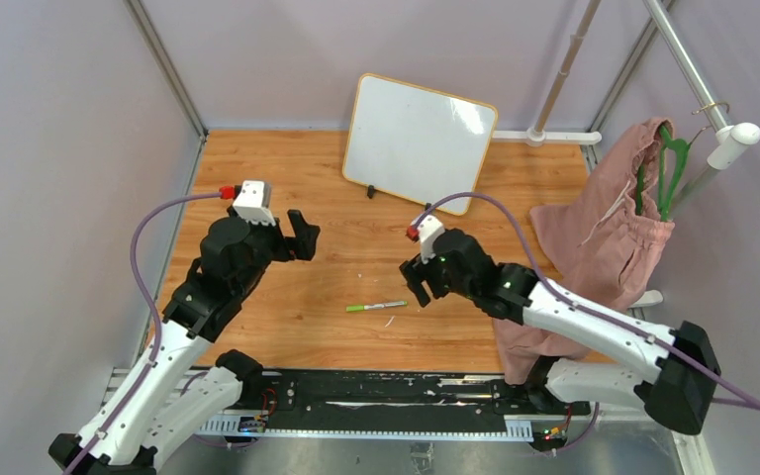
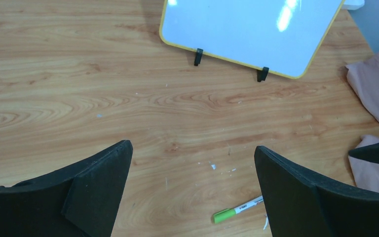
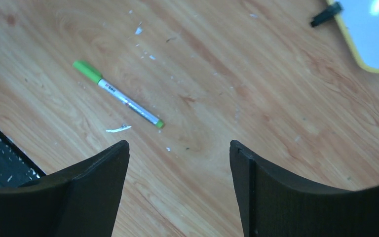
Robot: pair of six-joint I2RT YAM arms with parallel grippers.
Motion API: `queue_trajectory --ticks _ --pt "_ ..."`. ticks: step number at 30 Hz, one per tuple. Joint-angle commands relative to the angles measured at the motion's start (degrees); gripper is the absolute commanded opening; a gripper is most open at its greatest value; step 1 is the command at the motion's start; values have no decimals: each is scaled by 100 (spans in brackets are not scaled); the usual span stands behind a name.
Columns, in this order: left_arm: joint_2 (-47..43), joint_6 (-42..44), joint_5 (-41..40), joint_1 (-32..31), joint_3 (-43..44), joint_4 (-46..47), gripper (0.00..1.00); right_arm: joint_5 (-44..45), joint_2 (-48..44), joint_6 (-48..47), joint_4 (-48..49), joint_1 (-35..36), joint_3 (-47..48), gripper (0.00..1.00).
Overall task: Write a sentence on the whiteboard
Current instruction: Move the whiteboard to the center of the board.
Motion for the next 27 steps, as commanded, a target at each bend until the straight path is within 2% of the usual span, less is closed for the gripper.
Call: queue_trajectory --ticks 1,7,14,21,25,27 --pt "-386 170 279 60 -251 363 100 75 692 -545 153 498 316 76" --pt "-870 248 297 60 -514 581 100 -189 1633 -730 220 800 569 69" --pt "-834 231 405 60 -495 547 100 -455 2570 -873 355 1106 911 62" --pt "-847 231 411 60 -504 561 100 -680 3110 -906 580 1161 1029 51" --pt "-853 240 409 60 -504 559 100 -640 3172 -877 662 1160 1028 50" --pt "-850 240 409 60 -505 561 100 -196 3090 -674 701 1129 996 52"
